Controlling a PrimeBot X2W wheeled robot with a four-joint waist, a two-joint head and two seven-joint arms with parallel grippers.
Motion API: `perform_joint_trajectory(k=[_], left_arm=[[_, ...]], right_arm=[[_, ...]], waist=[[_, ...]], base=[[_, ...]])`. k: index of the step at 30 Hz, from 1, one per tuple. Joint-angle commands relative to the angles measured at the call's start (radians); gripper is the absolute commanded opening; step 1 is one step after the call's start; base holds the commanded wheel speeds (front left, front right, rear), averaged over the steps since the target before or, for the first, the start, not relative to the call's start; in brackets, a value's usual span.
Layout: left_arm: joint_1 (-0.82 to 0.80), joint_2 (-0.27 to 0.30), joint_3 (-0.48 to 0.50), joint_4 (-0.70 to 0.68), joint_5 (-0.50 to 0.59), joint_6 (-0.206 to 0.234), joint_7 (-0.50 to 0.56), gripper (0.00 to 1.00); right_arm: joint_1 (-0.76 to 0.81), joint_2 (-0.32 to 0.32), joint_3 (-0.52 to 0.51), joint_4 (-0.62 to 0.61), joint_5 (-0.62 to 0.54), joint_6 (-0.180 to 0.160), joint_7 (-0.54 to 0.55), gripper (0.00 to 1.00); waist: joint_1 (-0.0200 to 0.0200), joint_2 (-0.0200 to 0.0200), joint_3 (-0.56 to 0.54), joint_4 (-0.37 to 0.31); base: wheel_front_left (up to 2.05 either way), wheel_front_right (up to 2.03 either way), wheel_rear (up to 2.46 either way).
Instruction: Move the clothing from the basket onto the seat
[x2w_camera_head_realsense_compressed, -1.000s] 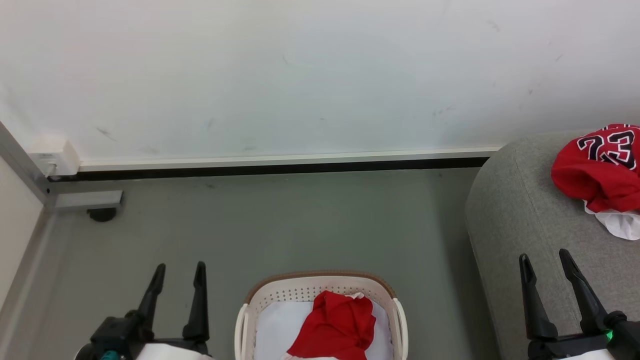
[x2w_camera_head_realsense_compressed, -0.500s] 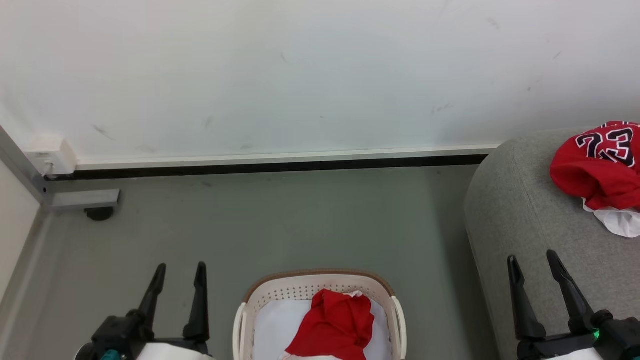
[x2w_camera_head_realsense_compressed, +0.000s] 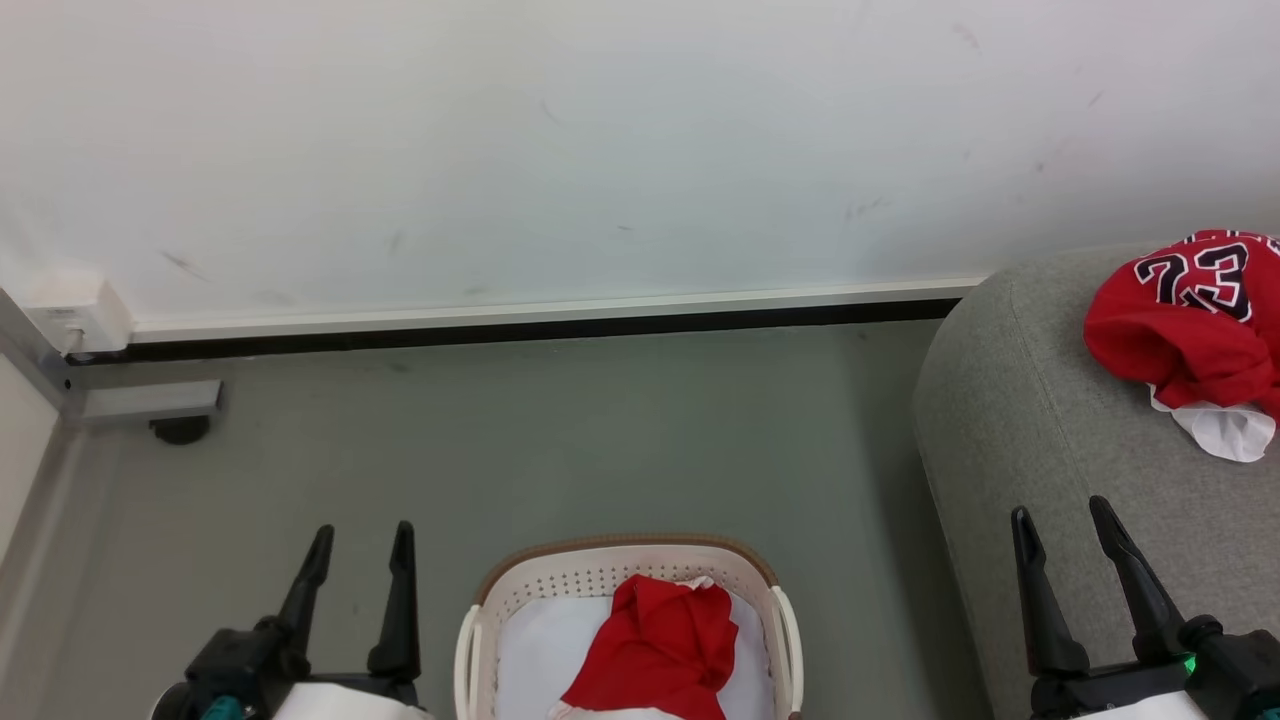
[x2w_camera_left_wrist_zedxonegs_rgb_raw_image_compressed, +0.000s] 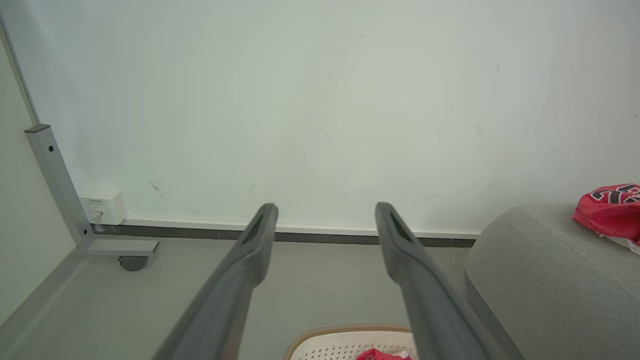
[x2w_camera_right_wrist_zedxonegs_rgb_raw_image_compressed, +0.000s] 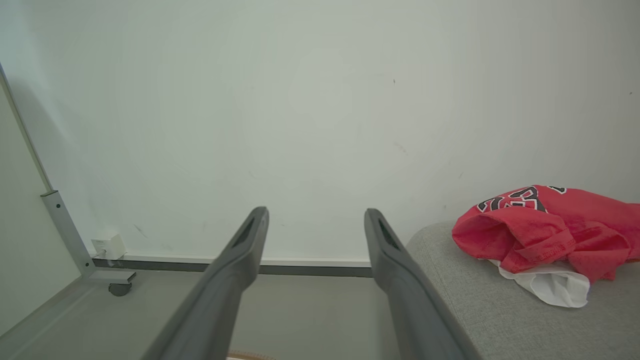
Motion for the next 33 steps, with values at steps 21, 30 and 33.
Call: perform_joint_trajectory(k=[21,30,33], left_arm=[[-0.114,0.015,-0.008,0.065,0.048,-0.036,0.000,1.00],[-0.208,0.035,-0.076,0.191,0.071,-0.051,0.000,1.00],[-0.259,0.047,-0.106,0.262,0.078,-0.054,0.000,1.00]], right_arm=[[-0.113,-0.027,0.009,-0.019,-0.017,-0.002,0.000,1.00],[-0.192,-0.020,-0.005,-0.041,-0.023,-0.002,0.000,1.00],[-0.220,-0.012,-0.014,-0.051,-0.021,-0.002,0.000,1.00]], waist=[[0.0000,0.0000,0.163,-0.086],[0.0000,0.0000,0.279,-0.146],[0.0000,0.0000,0.322,-0.165]], base=[[0.00,0.00,0.00],[0.00,0.00,0.00],[0.00,0.00,0.00]])
